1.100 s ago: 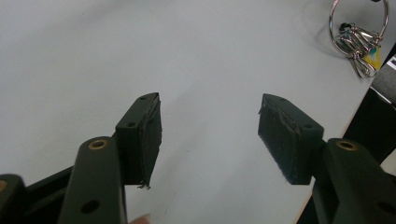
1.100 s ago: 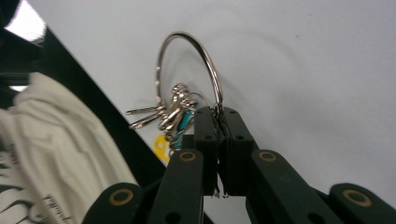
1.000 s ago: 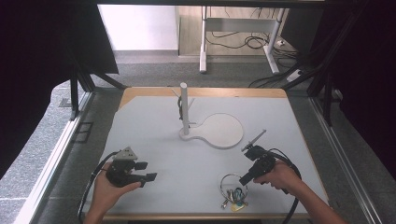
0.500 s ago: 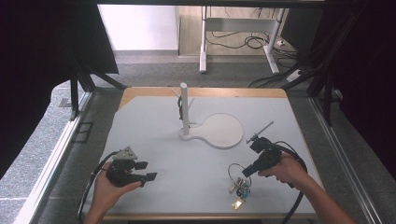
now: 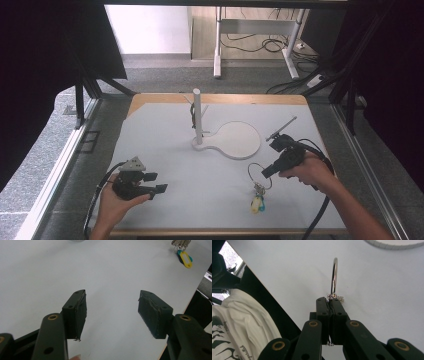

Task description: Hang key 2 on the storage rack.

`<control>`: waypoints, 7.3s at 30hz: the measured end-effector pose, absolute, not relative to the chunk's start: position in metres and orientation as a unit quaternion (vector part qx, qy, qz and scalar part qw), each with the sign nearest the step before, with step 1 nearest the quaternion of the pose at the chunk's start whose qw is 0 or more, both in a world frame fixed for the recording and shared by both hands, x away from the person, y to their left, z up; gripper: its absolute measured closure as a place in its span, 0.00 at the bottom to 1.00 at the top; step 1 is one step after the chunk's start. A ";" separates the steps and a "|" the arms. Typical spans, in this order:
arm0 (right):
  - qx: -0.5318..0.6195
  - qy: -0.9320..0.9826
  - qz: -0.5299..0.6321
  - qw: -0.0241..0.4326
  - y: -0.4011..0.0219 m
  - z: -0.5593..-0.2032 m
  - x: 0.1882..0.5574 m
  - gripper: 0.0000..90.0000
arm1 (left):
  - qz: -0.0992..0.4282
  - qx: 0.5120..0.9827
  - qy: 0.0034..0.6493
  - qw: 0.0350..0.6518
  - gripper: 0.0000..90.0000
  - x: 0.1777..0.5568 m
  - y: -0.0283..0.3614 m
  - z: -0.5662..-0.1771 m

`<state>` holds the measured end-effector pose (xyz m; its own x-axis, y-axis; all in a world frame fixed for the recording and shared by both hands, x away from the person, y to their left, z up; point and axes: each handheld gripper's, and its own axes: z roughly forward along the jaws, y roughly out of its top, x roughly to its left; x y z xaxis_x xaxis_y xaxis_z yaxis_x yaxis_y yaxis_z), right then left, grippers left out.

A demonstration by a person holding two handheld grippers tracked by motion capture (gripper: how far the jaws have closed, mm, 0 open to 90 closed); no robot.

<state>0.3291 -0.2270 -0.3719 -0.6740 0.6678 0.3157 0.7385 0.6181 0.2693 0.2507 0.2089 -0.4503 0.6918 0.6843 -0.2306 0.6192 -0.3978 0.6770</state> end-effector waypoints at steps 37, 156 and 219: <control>-0.408 -0.878 -0.246 0.053 -0.221 -0.298 0.369 0.97 | 0.046 0.838 0.384 0.385 0.44 0.251 0.208 -0.452; -0.423 -0.868 -0.254 0.043 -0.120 -0.303 0.491 0.97 | 0.024 0.835 0.363 0.413 0.44 0.250 0.214 -0.444; -0.408 -0.871 -0.266 0.068 -0.097 -0.338 0.477 0.87 | 0.020 0.841 0.356 0.408 0.44 0.250 0.207 -0.447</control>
